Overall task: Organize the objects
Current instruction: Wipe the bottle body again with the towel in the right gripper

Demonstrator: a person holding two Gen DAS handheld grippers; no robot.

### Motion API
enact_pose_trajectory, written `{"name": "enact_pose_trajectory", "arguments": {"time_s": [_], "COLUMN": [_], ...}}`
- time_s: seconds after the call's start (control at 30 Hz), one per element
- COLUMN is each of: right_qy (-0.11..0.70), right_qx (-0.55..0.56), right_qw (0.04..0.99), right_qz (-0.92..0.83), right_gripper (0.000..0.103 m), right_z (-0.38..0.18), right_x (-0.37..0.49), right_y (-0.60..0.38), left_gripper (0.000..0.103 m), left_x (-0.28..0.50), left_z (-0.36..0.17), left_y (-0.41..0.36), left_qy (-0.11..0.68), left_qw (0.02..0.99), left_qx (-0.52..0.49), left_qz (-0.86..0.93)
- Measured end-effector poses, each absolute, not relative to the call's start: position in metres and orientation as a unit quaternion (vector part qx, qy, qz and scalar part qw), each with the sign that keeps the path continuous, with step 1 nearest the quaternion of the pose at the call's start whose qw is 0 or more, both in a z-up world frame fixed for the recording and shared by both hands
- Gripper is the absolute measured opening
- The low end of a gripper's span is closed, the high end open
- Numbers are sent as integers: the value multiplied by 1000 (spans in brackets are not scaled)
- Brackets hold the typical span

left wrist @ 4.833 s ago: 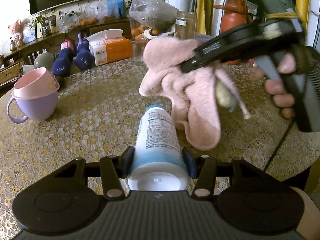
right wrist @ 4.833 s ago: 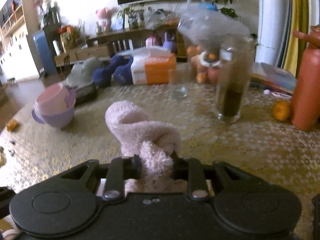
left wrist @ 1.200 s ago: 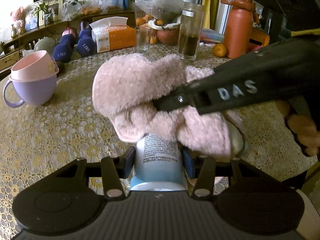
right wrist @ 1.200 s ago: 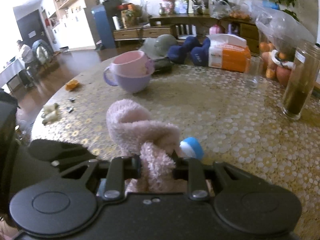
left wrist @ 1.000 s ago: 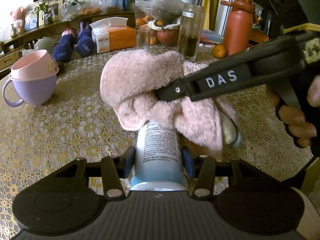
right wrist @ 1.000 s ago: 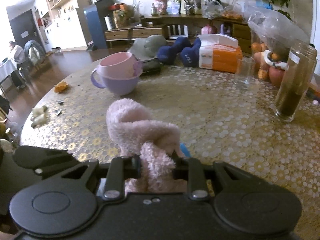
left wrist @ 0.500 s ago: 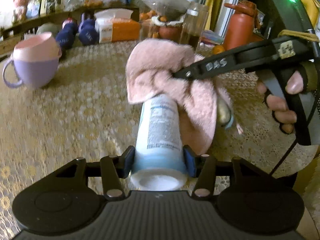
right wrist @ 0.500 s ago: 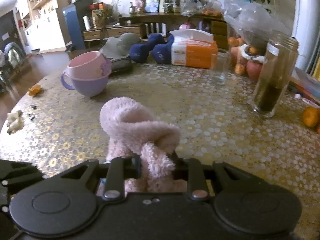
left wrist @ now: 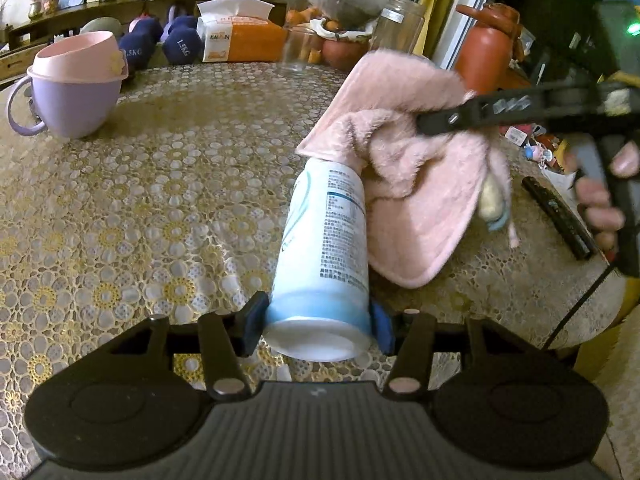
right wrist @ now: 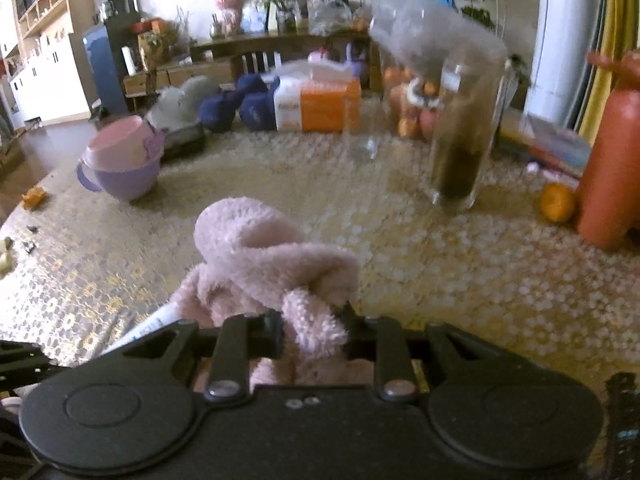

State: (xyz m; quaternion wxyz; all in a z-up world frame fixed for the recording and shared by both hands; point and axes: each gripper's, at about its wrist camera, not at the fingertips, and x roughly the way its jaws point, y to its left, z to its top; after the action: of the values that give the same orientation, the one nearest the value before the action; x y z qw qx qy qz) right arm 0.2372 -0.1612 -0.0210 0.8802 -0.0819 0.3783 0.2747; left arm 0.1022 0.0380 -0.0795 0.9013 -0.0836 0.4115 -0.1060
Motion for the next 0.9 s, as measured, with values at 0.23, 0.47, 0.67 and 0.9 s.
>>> {"name": "enact_pose_trajectory", "arguments": {"time_s": [0.23,0.47,0.67,0.9], "right_qy": [337,334,366,386], "right_qx": [-89,-75,-70,-48], "right_qw": [872,841,808,813], "right_qz": [345,419,456,433], "right_gripper": [24,24,24,24], "right_z": [20,30,9,-10], "right_x": [210,181,168,181], "right_y": [-160,-144,-126,-121], "left_gripper": [53,52,52,52], "left_x": [97,94,94,98], "left_z": [-71,-59,-52,-53], "left_y": [23,2,-11,-11], "left_qy": [397,371,345,341], "left_qw": [913,921,925,926], "left_qx": [-17,71,126,130], "left_qz": [-96,-92,-96,-98]}}
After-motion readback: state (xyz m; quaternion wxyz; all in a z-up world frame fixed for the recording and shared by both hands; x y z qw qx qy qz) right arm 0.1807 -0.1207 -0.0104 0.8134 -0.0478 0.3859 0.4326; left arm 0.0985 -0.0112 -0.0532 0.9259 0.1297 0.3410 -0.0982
